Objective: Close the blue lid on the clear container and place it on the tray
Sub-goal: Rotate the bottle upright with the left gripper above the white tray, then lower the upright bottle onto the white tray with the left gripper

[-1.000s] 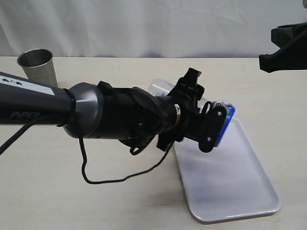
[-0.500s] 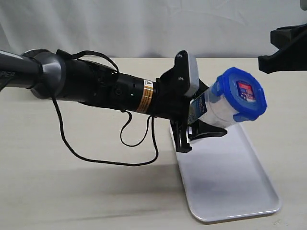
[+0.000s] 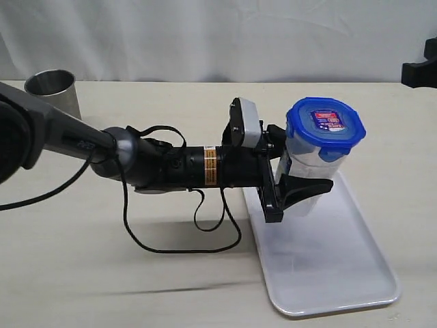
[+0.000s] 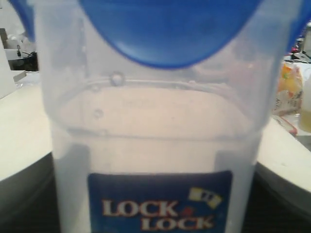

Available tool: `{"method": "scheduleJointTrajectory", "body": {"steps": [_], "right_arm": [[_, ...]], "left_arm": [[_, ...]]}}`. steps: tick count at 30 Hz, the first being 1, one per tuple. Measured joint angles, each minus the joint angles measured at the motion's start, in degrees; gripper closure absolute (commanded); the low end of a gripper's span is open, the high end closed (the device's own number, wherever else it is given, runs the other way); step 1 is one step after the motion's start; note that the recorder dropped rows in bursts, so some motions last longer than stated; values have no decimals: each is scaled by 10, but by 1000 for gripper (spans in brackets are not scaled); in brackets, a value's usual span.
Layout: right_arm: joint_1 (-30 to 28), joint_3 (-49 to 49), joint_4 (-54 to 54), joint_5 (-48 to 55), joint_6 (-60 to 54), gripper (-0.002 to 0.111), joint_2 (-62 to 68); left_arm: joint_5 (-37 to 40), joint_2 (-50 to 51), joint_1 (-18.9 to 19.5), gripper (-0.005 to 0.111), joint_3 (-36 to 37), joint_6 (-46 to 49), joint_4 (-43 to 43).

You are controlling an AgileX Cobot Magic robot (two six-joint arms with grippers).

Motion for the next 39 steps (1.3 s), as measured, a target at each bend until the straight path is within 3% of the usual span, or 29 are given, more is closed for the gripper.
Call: {"method": "scheduleJointTrajectory", "body": {"steps": [10,34,36,39], "right_arm": [[0,0,0,0,1,104,0],[0,20,0,-28,1,104,0],[0,20,0,-28,1,104,0],[0,20,0,-28,1,104,0]], "left_arm": [[-1,83,-9,107,-84,-18,-20],[47,102,-26,107,-94,-46,5],[47,102,-26,104,-94,-47,5],[49,102,-26,91,-95,-50,5]]}}
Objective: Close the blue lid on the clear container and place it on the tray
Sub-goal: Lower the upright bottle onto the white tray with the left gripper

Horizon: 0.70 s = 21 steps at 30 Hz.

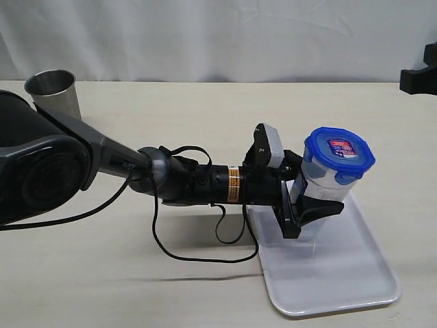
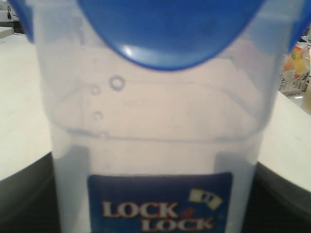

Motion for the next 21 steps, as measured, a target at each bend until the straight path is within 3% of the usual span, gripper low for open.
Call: {"method": "scheduleJointTrajectory", "body": {"steps": [4,5,7,13,21], "right_arm": [[0,0,0,0,0,104,0],[0,0,0,0,0,104,0],[0,0,0,0,0,104,0],[0,0,0,0,0,104,0],[0,0,0,1,0,104,0]], "left_arm": [[0,0,0,62,0,0,0],[0,0,0,47,0,0,0],[0,0,0,34,0,0,0],[10,0,7,31,0,-1,35],[-15,0,50,31,0,-37,110]]}}
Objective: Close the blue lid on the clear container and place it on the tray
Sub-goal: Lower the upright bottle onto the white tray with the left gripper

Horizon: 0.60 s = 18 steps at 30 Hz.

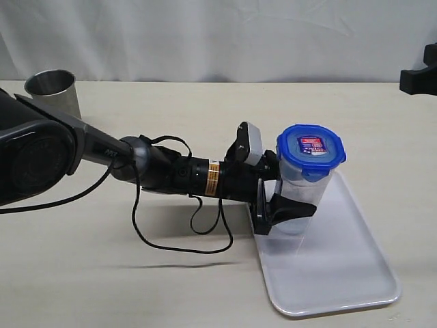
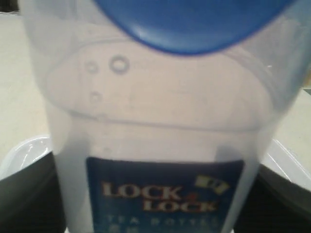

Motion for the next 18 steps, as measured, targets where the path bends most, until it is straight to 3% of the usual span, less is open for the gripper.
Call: {"method": "scheduleJointTrajectory", "body": {"steps": [10,15,18], "right_arm": [[0,0,0,1,0,104,0],[0,0,0,2,0,104,0],[0,0,1,2,0,104,0]], "left_arm": [[-12,-1,8,30,0,0,44],[-8,-1,9,5,0,0,47],[9,-1,9,2,0,0,44]]}}
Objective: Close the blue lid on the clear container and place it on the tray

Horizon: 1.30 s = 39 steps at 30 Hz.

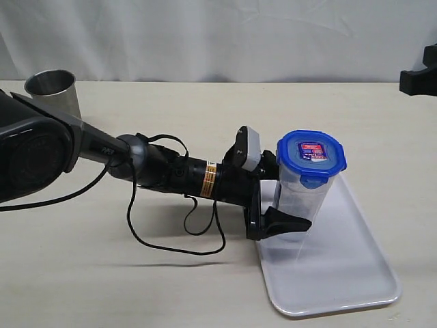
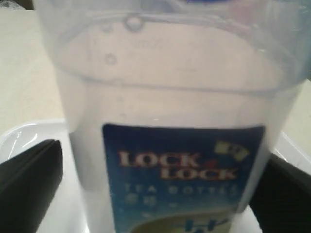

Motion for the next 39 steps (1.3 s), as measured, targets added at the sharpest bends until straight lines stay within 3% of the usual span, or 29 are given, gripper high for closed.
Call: {"method": "scheduleJointTrajectory", "body": {"steps": [4,11,16,24,28,34,39], "right_arm": [[0,0,0,0,0,104,0],[0,0,0,1,0,104,0],[0,0,1,1,1,104,0],[0,1,1,2,4,104,0],[0,6,1,2,4,104,0],[0,6,1,2,5,104,0],[0,6,1,2,5,104,0]], "left_arm": [[8,0,4,2,0,0,14],[-54,0,62,2,0,-17,76],[-57,0,117,2,0,-79,134],[-57,-16,155,4,0,-187,141],[-33,-43,155,28,0,-198,150],[88,-118,155,104,0,-301,218],[113,-178,159,107,0,-381,272]]}}
